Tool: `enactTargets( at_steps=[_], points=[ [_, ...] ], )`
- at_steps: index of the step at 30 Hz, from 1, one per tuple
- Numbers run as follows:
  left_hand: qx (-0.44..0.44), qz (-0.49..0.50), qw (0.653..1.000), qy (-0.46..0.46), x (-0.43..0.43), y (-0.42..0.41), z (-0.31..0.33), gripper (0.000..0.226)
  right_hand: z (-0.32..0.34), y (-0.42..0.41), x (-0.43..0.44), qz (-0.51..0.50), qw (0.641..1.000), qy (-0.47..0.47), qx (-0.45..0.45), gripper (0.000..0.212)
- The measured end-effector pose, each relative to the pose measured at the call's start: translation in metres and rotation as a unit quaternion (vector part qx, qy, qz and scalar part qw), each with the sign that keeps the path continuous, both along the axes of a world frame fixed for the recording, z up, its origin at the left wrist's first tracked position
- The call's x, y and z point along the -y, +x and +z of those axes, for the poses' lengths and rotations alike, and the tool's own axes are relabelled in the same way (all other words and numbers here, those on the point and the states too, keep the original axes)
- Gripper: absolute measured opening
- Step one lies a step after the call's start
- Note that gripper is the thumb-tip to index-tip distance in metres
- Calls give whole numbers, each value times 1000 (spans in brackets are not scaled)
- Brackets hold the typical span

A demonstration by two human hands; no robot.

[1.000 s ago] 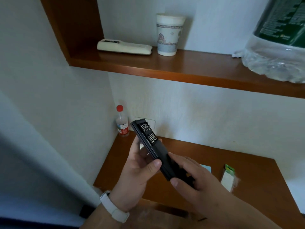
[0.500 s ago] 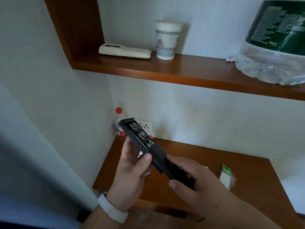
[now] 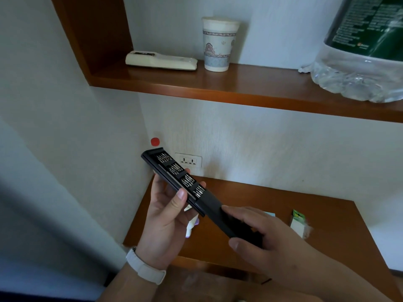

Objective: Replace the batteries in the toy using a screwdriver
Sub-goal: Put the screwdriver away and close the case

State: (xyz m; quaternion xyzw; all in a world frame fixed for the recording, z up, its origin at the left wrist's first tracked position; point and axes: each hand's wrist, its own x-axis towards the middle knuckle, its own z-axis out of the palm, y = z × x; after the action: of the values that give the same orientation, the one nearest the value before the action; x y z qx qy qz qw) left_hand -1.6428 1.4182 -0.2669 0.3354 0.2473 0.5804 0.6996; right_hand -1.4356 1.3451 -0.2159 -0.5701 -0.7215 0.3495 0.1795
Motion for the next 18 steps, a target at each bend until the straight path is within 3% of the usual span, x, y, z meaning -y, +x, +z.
enactTargets(
  at_steps=[7, 18],
  points=[
    [0, -2, 1000, -8, -3, -3, 4, 84, 1, 2, -4, 16, 1000, -8, 6, 53],
    [5, -27, 999, -26, -6, 2, -1, 94, -6, 4, -15, 20, 1000, 4, 10, 53]
  ],
)
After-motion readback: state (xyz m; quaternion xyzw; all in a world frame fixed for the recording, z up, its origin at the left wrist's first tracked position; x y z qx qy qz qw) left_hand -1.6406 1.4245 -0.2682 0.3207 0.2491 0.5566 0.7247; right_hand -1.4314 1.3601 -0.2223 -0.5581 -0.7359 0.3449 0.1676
